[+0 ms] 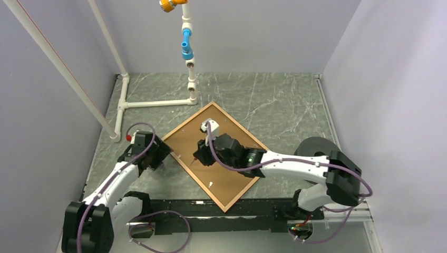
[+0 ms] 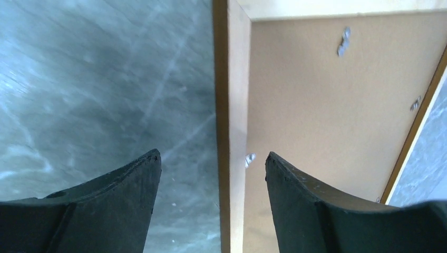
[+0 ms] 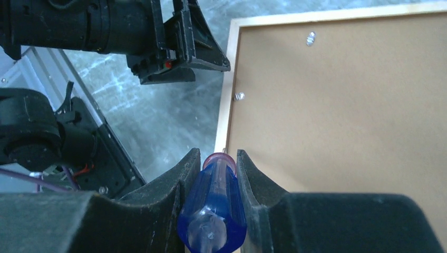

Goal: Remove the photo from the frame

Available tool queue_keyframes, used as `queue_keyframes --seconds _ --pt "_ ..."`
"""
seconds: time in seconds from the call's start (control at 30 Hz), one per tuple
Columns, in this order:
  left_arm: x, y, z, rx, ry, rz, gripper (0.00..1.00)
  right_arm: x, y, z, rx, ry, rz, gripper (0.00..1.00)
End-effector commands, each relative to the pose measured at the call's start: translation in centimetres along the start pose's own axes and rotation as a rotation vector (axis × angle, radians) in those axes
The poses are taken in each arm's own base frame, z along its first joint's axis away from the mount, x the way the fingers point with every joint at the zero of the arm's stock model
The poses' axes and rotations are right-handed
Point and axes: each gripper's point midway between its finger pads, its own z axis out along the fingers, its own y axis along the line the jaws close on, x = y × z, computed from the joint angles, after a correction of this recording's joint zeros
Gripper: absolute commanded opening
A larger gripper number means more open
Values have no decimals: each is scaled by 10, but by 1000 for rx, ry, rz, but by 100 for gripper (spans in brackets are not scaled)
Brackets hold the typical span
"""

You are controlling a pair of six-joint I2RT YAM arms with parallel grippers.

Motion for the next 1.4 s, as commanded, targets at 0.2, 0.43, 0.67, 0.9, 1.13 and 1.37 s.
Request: queue_keyframes --seconds 0.2,0.43,0.67,0.9,1.13,1.37 --pt "-26 -7 16 62 46 47 74 -47 19 55 -12 -82 -47 0" --pt "-29 -6 24 35 56 73 68 -51 2 88 76 -52 -89 0" --pt "-28 -4 34 18 77 81 51 -46 -3 108 101 -27 -110 0" --pt "-26 -2 39 20 82 86 37 -43 2 118 75 -14 -110 0" --pt "-19 4 43 13 105 76 8 -36 5 122 59 5 -101 0" --pt "-20 8 41 -3 91 71 0 -26 6 123 47 36 -102 0"
